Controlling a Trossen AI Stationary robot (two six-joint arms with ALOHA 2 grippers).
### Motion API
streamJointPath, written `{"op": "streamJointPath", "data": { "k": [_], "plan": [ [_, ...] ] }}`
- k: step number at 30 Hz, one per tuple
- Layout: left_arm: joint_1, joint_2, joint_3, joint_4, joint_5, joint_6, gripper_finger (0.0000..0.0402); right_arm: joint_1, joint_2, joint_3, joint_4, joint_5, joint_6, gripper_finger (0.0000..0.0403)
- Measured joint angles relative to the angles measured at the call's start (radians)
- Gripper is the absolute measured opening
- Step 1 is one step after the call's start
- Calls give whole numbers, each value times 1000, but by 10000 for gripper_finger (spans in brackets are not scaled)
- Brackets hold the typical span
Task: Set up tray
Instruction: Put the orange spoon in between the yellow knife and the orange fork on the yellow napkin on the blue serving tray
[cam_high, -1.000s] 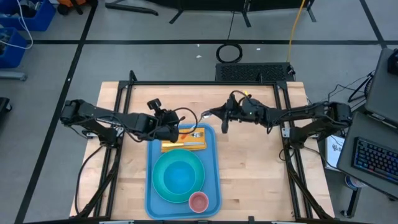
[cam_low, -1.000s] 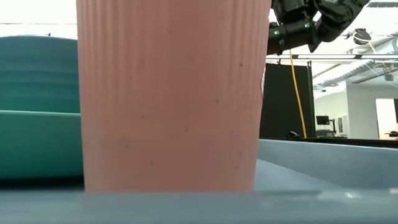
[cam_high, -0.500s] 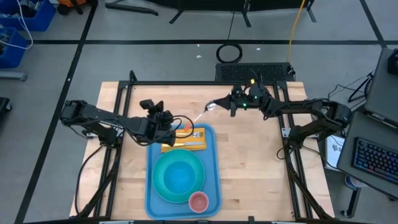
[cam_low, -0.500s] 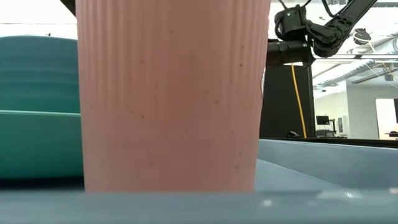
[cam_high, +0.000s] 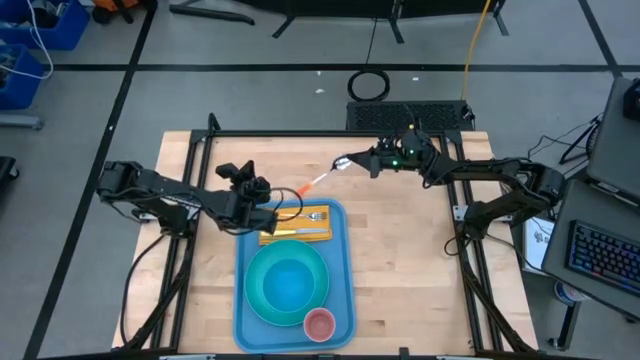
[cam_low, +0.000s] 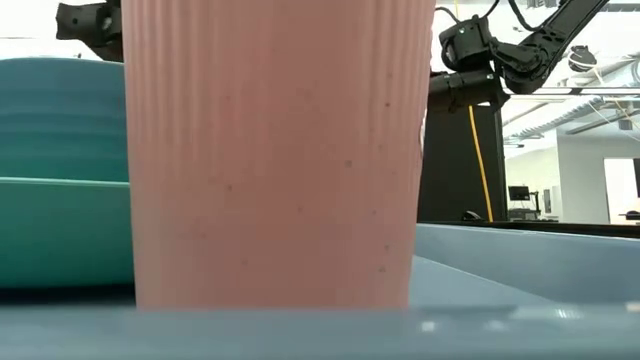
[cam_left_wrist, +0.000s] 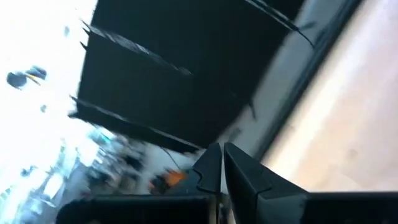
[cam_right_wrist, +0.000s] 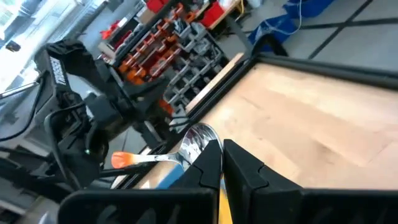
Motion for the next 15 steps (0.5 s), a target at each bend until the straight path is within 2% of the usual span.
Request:
{"op": "streamJointPath", "data": {
  "k": [4,9,11,15],
  "plan": [
    [80,-29,15,44,177,-95,5,0,0,0,-22,52,-75,0],
    [175,-96,-3,52,294,-277,19,4,0,1,-7,81,-152,0],
    [194,-130,-16,152,369,-218,17,5,0,1,-7,110,-210,0],
    [226,-208,-64,427,614,-20,4,6,0,1,-7,163,-326,0]
  ]
}}
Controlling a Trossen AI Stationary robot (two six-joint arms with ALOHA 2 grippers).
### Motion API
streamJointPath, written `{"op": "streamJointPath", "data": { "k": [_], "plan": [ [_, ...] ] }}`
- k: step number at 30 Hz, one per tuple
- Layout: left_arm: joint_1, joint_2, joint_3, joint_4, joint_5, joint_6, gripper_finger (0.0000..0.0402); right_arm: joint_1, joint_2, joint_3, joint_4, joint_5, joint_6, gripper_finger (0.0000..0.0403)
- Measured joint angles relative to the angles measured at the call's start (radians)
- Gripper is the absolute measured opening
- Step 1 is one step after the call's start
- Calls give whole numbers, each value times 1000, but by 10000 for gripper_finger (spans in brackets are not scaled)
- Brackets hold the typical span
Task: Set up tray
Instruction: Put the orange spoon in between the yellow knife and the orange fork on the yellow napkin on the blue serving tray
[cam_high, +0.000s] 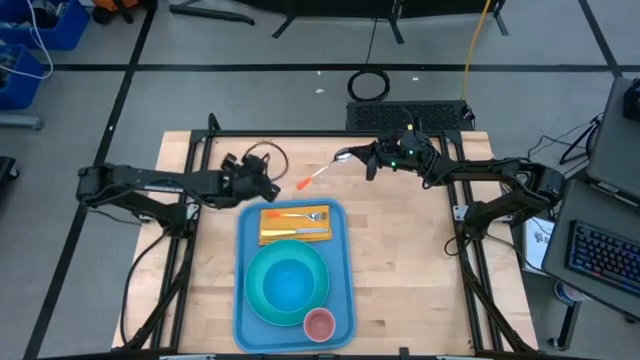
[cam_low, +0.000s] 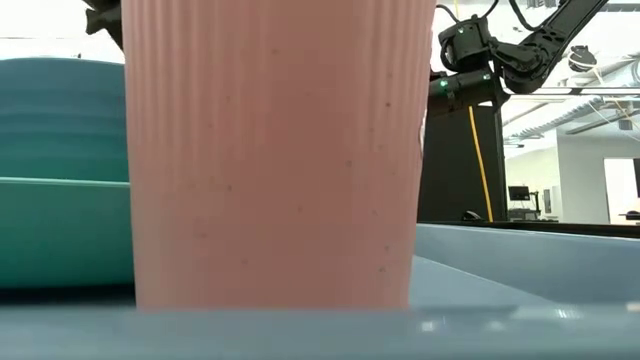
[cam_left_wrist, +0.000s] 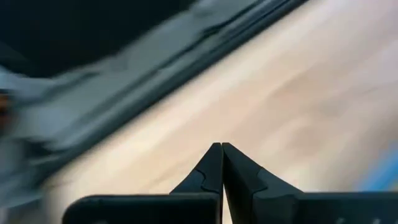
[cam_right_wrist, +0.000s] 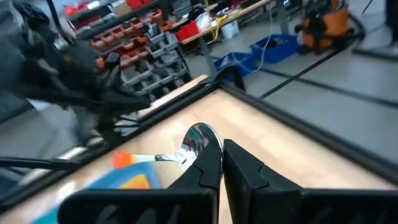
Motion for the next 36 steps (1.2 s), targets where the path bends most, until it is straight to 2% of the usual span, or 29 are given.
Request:
{"op": "streamJointPath", "data": {
  "k": [2,4,8,10,12,15,18,21,29,33,36],
  "plan": [
    [25,-52,-30,129,143,36,9,8,0,0,2,21,-36,0],
    [53,-105,-76,240,254,7,18,16,0,0,3,31,-73,0],
    [110,-234,-226,469,398,-74,25,21,0,0,7,48,-115,0],
    [141,-294,-324,657,503,-119,22,21,0,0,21,52,-126,0],
    [168,-335,-432,938,631,-179,18,21,0,0,47,51,-135,0],
    [192,-370,-564,1248,690,-264,10,20,0,0,89,49,-133,0],
    [219,-380,-646,1286,684,-387,7,21,0,0,108,47,-119,0],
    [236,-377,-671,1297,690,-494,20,20,0,0,131,50,-103,0],
    [224,-366,-631,1304,781,-393,100,25,0,0,156,50,-46,0],
    [197,-366,-611,1266,777,-313,137,27,0,0,159,50,-26,0],
    [177,-344,-607,1255,754,-317,156,31,0,0,168,52,-22,0]
  ]
}}
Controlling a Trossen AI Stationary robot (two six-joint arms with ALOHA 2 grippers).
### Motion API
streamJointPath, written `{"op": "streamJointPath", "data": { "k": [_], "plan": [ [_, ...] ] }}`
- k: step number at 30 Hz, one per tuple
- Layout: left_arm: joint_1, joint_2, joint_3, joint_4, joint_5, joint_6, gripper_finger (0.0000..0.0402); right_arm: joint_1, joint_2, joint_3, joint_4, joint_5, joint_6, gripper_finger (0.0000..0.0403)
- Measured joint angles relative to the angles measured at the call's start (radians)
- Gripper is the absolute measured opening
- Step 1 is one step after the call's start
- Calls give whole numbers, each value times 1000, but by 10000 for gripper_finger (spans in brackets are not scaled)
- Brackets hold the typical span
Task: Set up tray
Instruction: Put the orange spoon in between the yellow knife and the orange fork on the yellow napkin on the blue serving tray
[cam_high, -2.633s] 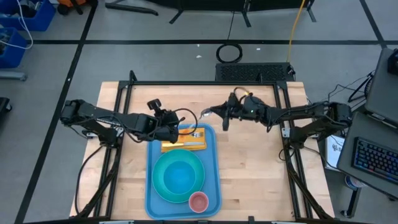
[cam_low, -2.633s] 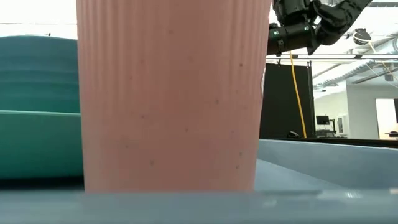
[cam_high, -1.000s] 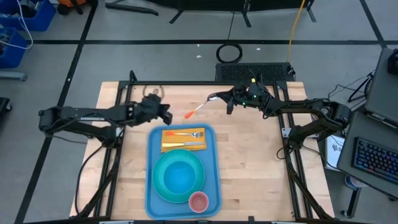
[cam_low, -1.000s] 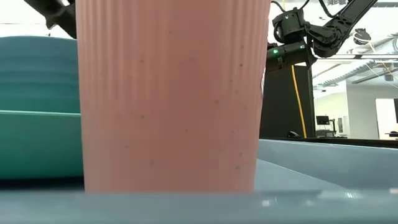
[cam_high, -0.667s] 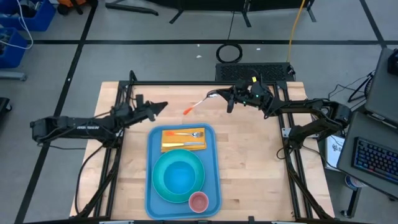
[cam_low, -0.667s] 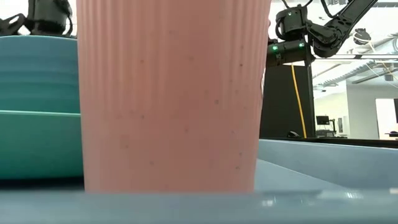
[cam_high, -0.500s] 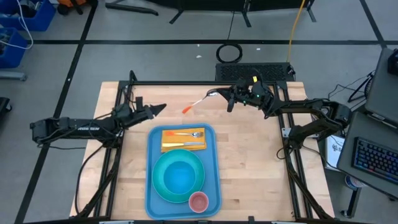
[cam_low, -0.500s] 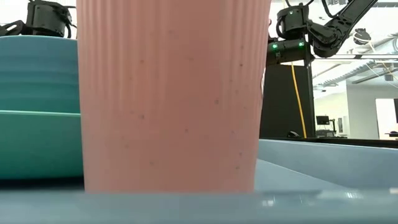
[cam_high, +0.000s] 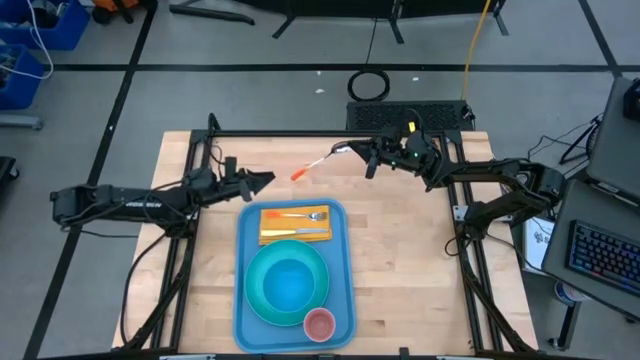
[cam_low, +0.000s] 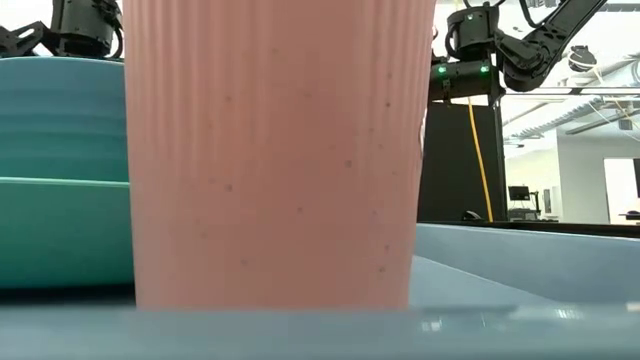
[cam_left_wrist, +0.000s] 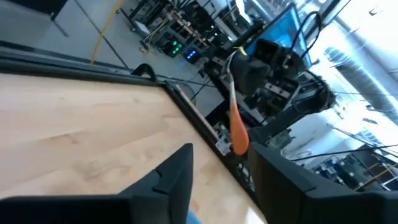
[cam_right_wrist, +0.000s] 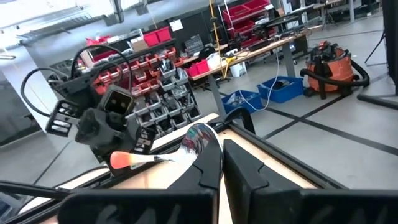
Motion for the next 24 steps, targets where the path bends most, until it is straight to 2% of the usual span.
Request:
{"op": "streamJointPath", "data": {
  "k": [8,18,24],
  "plan": [
    [-33,131,13,108,-42,19,190,16,0,0,3,46,-7,0],
    [-34,286,162,99,45,125,182,18,0,0,-11,47,-7,0],
    [-34,331,178,78,44,116,182,18,0,0,-15,47,-17,0]
  ]
}}
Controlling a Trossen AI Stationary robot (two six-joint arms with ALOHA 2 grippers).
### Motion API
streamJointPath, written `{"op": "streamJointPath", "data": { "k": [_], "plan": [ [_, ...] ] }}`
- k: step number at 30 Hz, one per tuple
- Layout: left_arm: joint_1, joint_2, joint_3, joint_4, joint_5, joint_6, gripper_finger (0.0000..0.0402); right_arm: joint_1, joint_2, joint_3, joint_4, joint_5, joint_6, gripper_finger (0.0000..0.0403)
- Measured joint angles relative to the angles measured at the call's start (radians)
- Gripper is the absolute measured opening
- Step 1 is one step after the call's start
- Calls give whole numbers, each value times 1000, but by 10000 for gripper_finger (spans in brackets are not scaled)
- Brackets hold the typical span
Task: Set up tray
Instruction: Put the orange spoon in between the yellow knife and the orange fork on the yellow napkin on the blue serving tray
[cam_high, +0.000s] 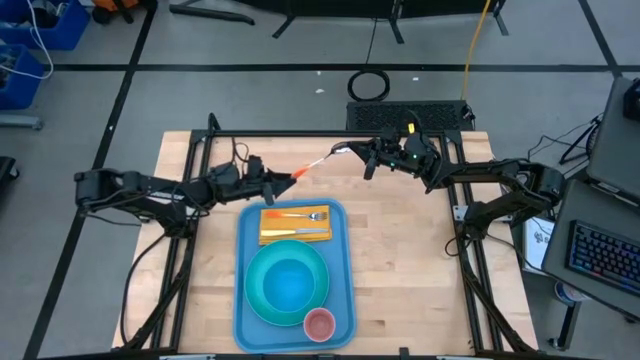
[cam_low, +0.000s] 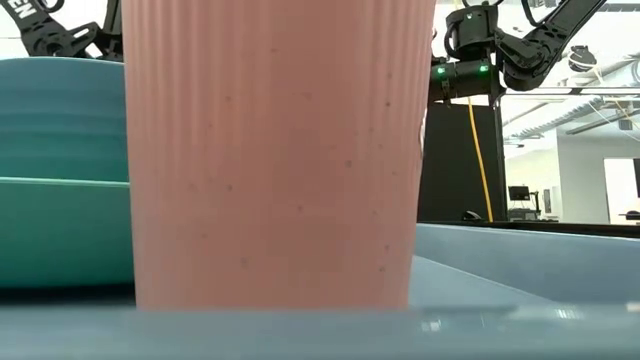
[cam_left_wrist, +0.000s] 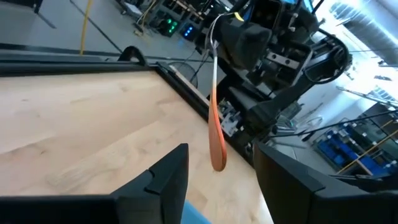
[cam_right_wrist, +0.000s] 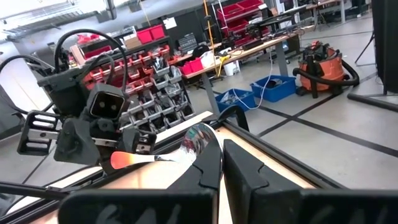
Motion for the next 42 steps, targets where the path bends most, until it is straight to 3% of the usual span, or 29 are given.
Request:
{"op": "streamJointPath", "data": {
  "k": [8,19,23,30,42],
  "plan": [
    [0,14,0,8,-24,10,170,0,0,0,-5,0,-6,0],
    [1,13,0,10,-20,62,24,2,0,0,-5,0,-6,0],
    [12,13,-1,-2,-20,53,9,2,0,0,-6,-5,-6,0],
    [87,10,-1,-66,147,-50,5,2,0,0,-26,-45,-65,8],
    [196,-99,-2,-241,381,-112,4,2,0,0,-144,-84,-206,81]
  ]
}}
